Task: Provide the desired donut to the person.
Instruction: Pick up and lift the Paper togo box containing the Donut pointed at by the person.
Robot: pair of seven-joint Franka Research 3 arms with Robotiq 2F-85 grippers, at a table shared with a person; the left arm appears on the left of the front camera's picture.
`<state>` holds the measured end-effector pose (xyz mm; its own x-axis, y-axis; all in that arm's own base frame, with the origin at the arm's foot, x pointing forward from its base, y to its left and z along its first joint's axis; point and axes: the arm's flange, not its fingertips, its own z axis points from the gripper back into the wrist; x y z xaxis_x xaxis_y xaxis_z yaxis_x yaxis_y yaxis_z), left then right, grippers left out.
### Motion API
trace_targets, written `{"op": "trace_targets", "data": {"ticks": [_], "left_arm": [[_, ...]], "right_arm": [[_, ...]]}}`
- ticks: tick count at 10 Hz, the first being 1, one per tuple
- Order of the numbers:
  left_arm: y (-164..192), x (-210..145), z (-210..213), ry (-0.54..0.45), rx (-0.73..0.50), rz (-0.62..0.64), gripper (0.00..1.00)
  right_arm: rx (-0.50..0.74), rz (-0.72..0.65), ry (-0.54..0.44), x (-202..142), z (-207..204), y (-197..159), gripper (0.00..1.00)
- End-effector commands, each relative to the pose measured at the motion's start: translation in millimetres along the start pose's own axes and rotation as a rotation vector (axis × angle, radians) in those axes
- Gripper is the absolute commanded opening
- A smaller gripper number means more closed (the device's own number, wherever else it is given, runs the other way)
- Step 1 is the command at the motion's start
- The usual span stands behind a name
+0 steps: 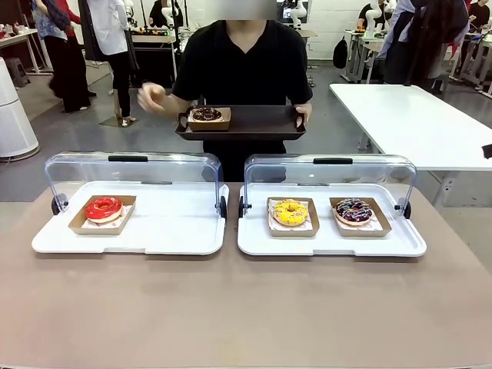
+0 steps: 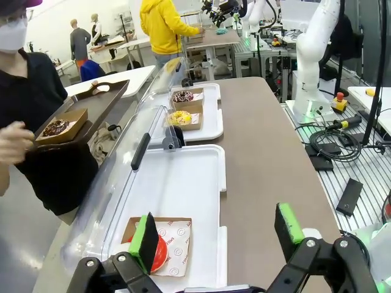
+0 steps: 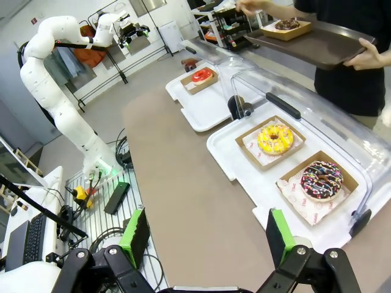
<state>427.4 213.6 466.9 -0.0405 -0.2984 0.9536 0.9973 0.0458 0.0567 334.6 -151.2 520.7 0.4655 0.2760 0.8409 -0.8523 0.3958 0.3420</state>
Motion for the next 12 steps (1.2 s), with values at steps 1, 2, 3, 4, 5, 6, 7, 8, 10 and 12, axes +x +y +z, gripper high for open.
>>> {"op": "trace_targets", "data": {"ticks": [1,2,3,4,5,6,7,8,10,12], "left_arm": [[-0.1,0.4,0.5,0.007,0.011,-0.003,1.00],[-0.1,0.4,0.5,0.007,0.011,-0.003,1.00],[-0.1,0.4,0.5,0.007,0.011,-0.003,1.00],[-0.1,0.4,0.5,0.007,0.011,-0.003,1.00],[-0.1,0.4,0.5,0.007,0.011,-0.003,1.00],[-0.1,0.4,0.5,0.007,0.011,-0.003,1.00],[-0.1,0.4,0.5,0.007,0.011,-0.003,1.00],[-0.1,0.4,0.5,0.007,0.011,-0.003,1.00],[-0.1,0.4,0.5,0.007,0.011,-0.003,1.00],[-0.1,0.4,0.5,0.007,0.011,-0.003,1.00]], "right_arm": [[0.009,0.012,-0.023,1.4,-0.6,-2.0,1.00],[0.009,0.012,-0.023,1.4,-0.6,-2.0,1.00],[0.009,0.012,-0.023,1.4,-0.6,-2.0,1.00],[0.009,0.012,-0.023,1.4,-0.6,-2.0,1.00],[0.009,0.012,-0.023,1.4,-0.6,-2.0,1.00],[0.009,0.012,-0.023,1.4,-0.6,-2.0,1.00],[0.009,0.012,-0.023,1.4,-0.6,-2.0,1.00],[0.009,0.012,-0.023,1.4,-0.6,-2.0,1.00],[0.009,0.012,-0.023,1.4,-0.6,-2.0,1.00],[0.009,0.012,-0.023,1.4,-0.6,-2.0,1.00]]}}
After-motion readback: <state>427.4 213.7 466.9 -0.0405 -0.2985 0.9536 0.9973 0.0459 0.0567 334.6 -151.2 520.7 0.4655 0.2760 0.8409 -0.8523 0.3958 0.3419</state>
